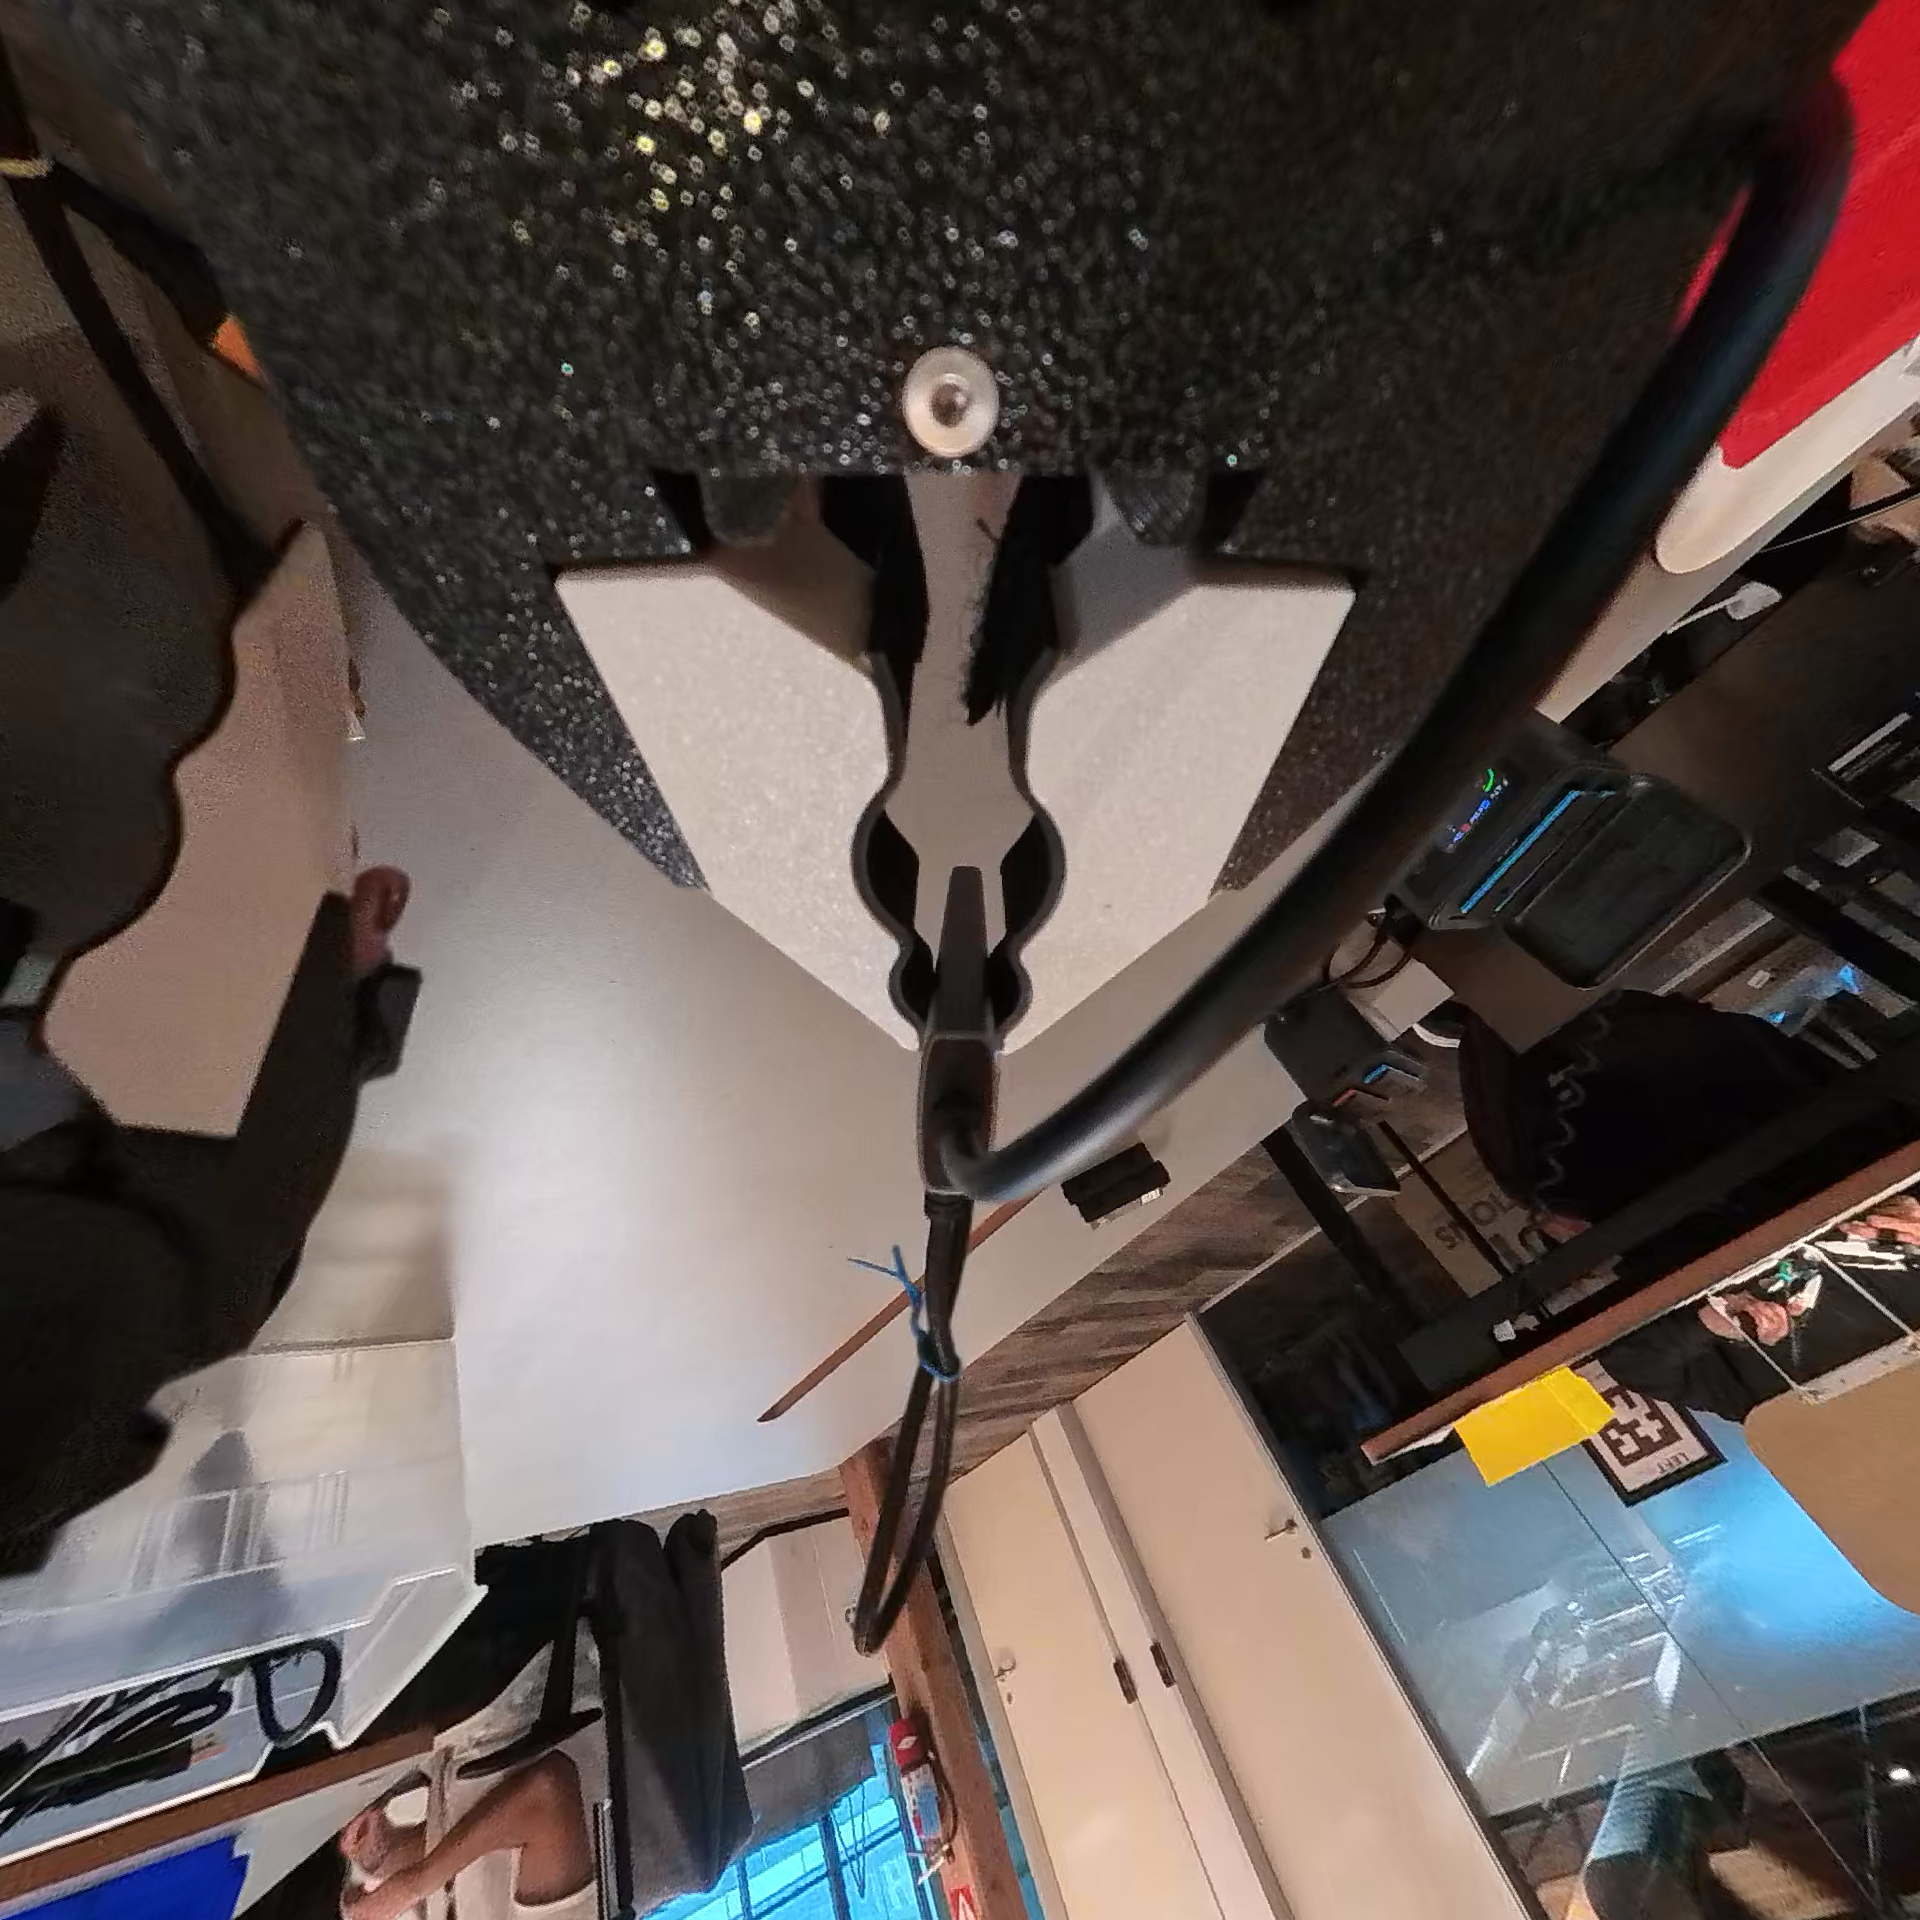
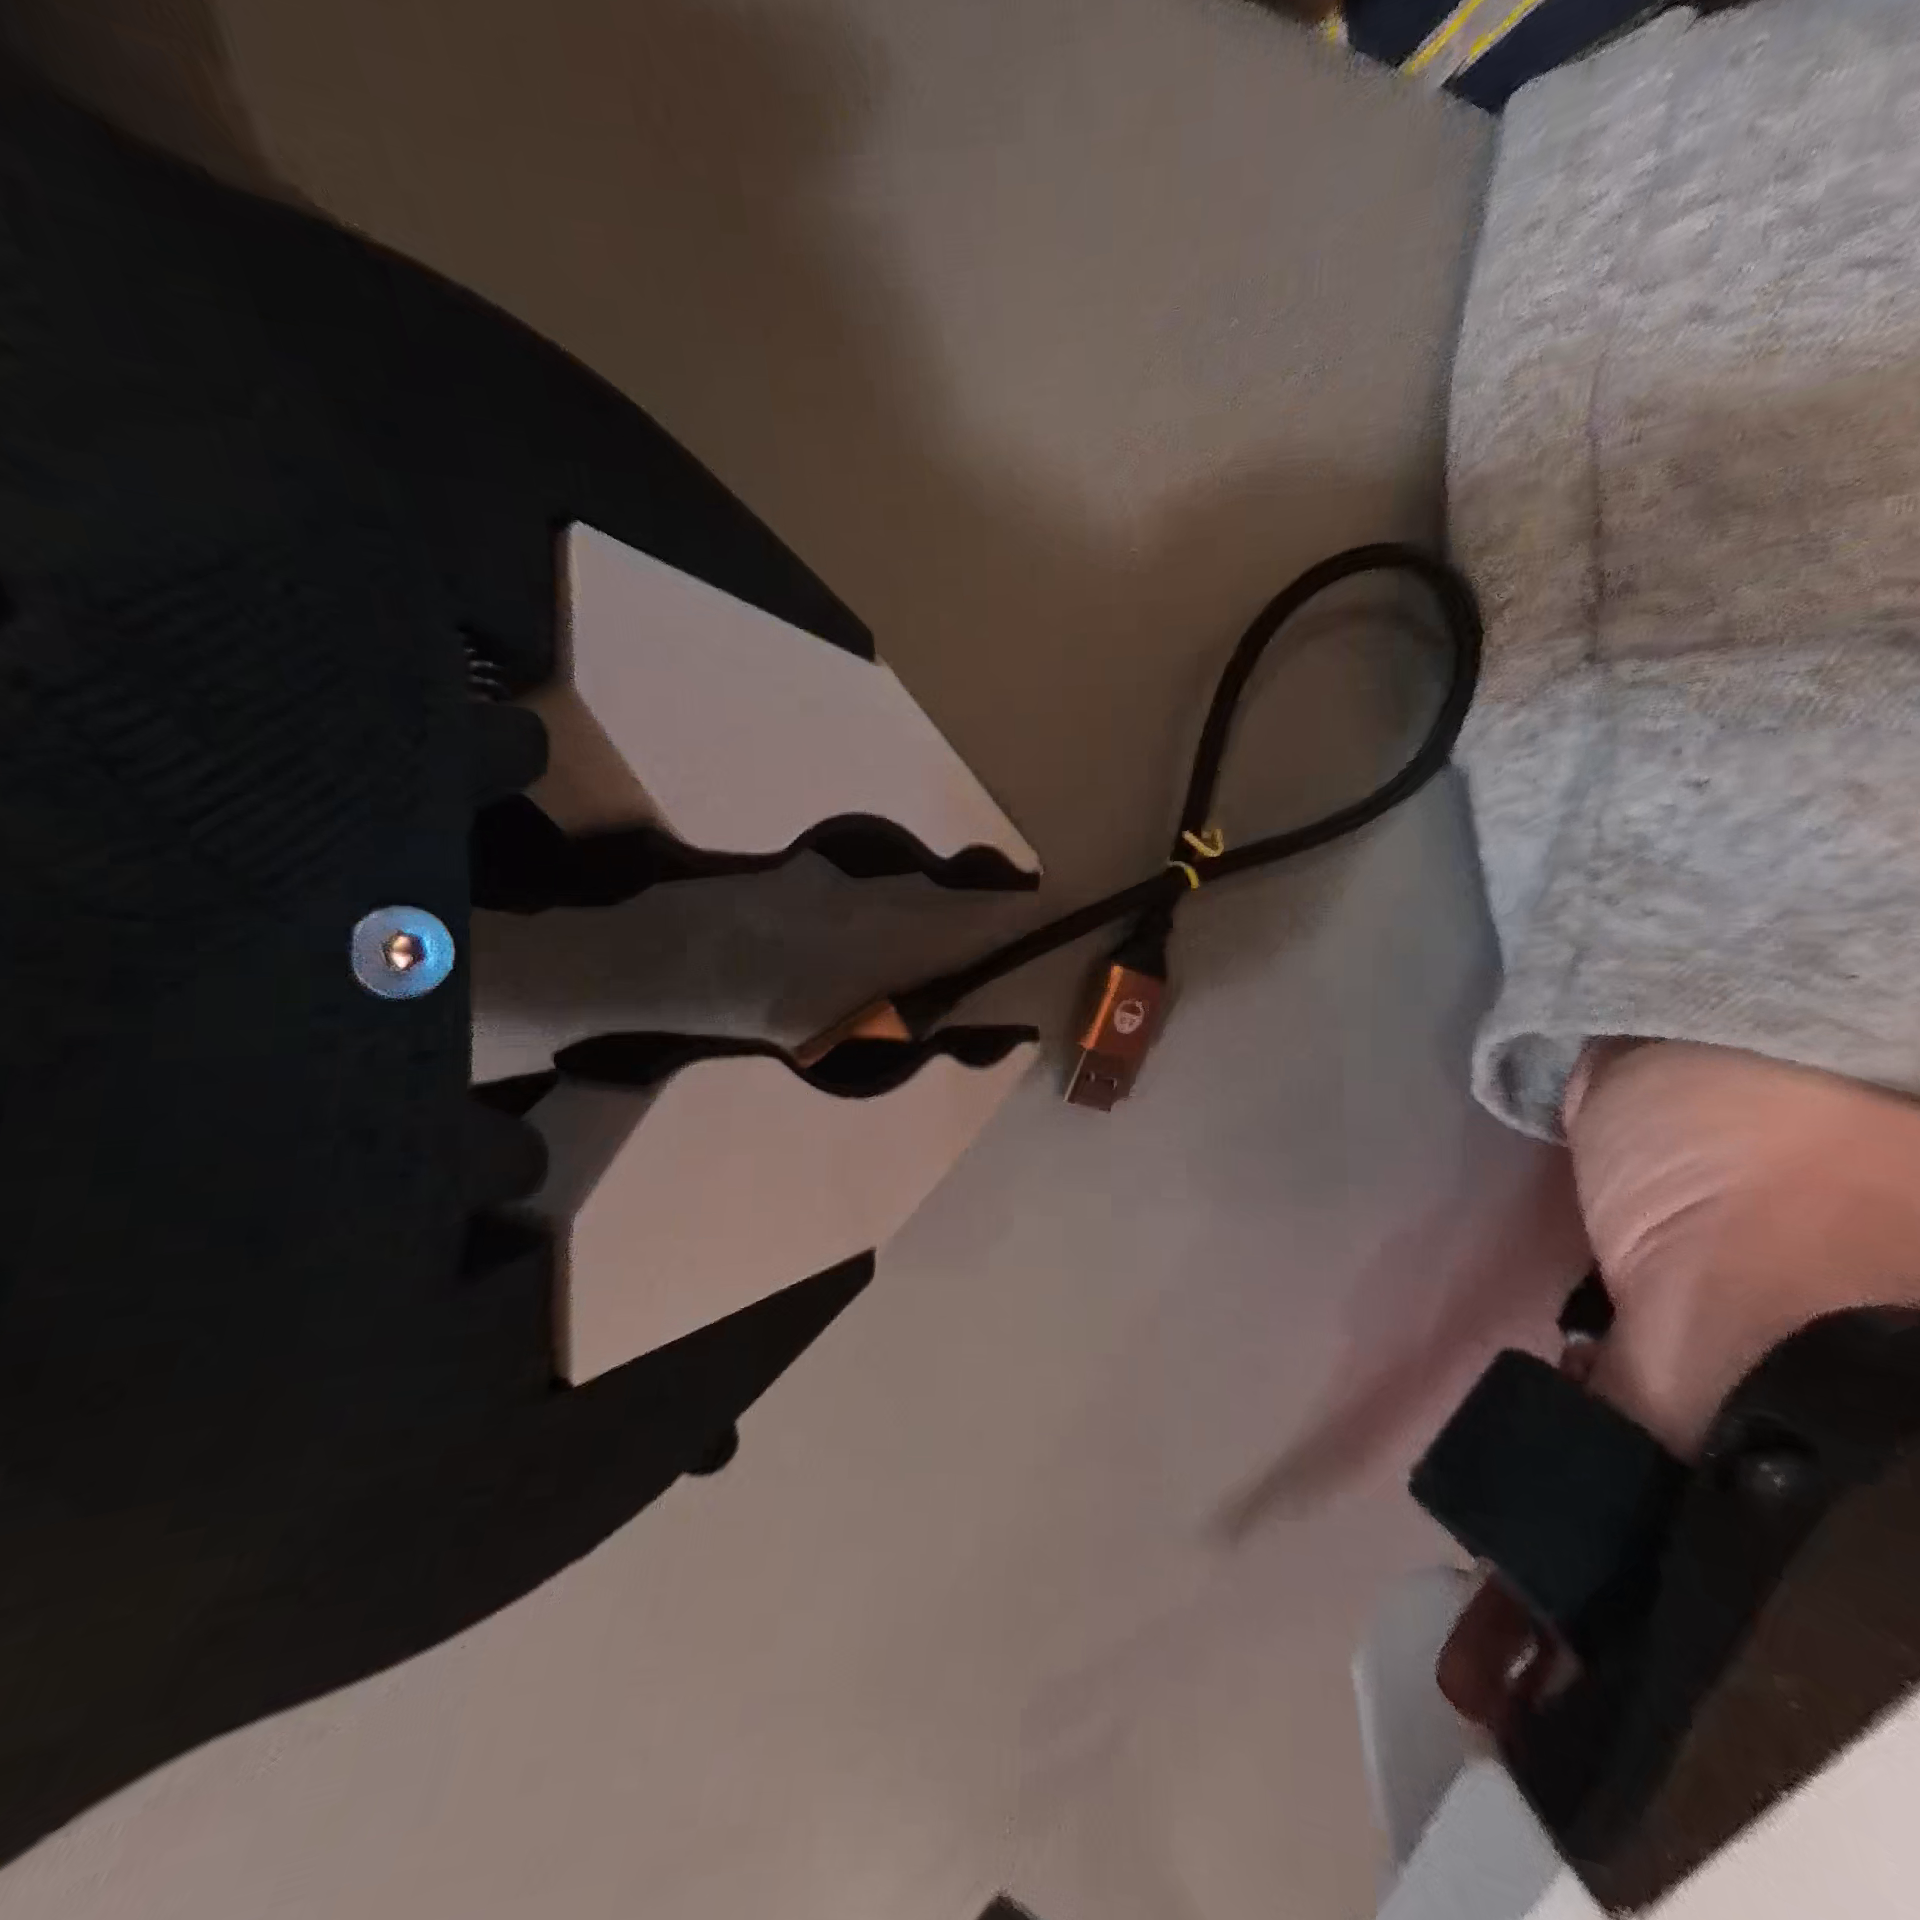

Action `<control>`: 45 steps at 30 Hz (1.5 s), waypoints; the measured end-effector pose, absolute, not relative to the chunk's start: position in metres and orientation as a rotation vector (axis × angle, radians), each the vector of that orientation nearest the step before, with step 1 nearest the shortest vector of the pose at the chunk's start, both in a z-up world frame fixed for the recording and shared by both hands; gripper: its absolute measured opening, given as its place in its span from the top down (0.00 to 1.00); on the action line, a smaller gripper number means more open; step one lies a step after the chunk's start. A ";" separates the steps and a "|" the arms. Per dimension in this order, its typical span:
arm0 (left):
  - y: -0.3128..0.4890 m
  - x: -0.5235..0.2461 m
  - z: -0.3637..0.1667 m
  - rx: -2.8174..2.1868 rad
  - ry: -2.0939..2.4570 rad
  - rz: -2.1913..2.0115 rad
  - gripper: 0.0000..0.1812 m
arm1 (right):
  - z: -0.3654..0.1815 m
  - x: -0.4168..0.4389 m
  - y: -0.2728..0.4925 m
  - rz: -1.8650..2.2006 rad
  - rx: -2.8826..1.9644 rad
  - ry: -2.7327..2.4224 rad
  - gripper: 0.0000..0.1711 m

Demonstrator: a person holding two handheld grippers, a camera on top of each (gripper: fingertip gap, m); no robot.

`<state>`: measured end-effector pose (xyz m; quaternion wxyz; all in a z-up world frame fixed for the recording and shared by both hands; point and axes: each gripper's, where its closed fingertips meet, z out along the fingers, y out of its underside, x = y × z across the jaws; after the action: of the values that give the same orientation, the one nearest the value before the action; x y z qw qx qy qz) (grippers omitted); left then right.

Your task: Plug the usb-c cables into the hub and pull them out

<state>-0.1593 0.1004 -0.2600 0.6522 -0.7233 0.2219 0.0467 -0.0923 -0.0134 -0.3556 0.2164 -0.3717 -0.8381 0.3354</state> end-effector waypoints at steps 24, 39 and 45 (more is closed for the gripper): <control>0.099 -0.164 -0.258 -1.653 0.462 0.071 0.96 | -0.361 -0.031 0.073 0.905 -1.718 -2.106 0.78; 0.097 -0.175 -0.255 -1.639 0.452 0.100 0.96 | -0.325 -0.109 0.021 0.954 -1.272 -2.201 0.80; 0.096 -0.180 -0.255 -1.636 0.437 0.096 0.96 | -0.345 -0.137 0.047 0.936 -1.709 -1.909 0.86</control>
<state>-0.1798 0.0962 -0.2546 0.6614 -0.7235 0.1932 0.0423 -0.1373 0.0474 -0.3447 0.2054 -0.6132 -0.6849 0.3358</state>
